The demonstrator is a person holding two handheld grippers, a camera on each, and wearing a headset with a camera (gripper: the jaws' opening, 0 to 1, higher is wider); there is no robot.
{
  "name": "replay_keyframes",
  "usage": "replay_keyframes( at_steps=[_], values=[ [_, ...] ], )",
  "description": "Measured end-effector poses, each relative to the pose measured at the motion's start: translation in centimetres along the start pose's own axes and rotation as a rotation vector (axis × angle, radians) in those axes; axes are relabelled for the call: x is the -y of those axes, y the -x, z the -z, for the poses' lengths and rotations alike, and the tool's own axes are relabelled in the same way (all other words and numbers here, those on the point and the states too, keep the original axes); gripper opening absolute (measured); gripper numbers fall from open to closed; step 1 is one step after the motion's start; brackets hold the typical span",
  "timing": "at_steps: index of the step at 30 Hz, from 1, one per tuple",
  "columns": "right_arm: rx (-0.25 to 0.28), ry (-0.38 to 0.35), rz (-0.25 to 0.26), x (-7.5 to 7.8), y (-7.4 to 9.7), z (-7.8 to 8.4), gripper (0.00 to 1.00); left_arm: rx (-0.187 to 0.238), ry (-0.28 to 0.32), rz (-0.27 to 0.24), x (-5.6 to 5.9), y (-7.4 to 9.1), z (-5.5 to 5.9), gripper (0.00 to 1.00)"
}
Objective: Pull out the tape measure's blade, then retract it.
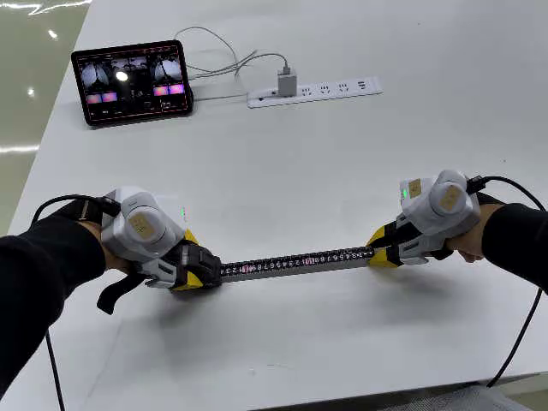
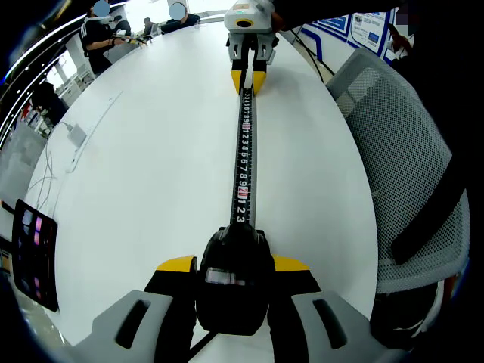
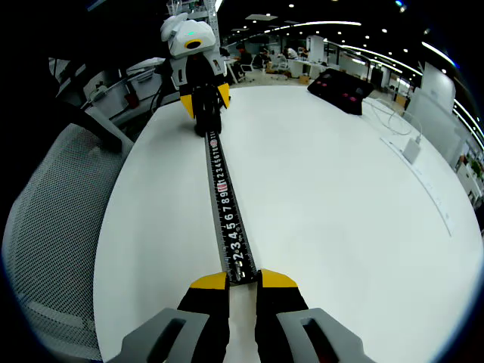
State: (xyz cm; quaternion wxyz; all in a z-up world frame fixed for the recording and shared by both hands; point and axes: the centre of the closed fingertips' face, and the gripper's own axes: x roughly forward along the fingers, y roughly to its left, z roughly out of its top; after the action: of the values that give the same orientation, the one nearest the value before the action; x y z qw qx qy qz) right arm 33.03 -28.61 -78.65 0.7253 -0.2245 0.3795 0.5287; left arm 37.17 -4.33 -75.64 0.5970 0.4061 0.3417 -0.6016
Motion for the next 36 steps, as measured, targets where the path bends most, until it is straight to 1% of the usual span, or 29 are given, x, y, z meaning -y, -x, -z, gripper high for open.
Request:
replay_keyframes(
  at_steps=[8, 10, 12, 15, 21, 26, 30, 36],
  values=[
    [-0.004, -0.005, -0.001, 0.05, -0.04, 0.13, 0.08, 0.001, 0.001, -0.002, -0.01, -0.04, -0.04, 0.30],
    [-0.016, 0.017, -0.007, -0.05, -0.10, 0.12, 0.09, 0.002, 0.003, -0.003, -0.01, -0.05, -0.06, 0.30],
    [-0.030, 0.023, -0.017, -0.12, -0.21, 0.04, 0.09, 0.005, 0.007, -0.003, -0.05, -0.08, -0.10, 0.30],
    [-0.044, 0.036, -0.018, -0.07, -0.21, 0.12, 0.09, 0.005, 0.012, -0.001, -0.11, -0.13, -0.12, 0.30],
    [-0.057, 0.036, -0.015, 0.02, -0.17, 0.27, 0.10, 0.009, 0.027, 0.004, -0.17, -0.13, -0.11, 0.31],
    [-0.070, 0.047, -0.005, -0.11, -0.17, 0.22, 0.10, 0.002, 0.039, 0.007, -0.18, -0.11, -0.11, 0.31],
    [-0.070, 0.033, -0.001, -0.10, -0.12, 0.15, 0.10, -0.003, 0.039, 0.017, -0.16, -0.05, -0.04, 0.31],
    [-0.067, 0.018, -0.003, -0.07, -0.01, 0.03, 0.11, 0.007, 0.026, 0.013, -0.25, -0.10, -0.17, 0.31]
  ],
)
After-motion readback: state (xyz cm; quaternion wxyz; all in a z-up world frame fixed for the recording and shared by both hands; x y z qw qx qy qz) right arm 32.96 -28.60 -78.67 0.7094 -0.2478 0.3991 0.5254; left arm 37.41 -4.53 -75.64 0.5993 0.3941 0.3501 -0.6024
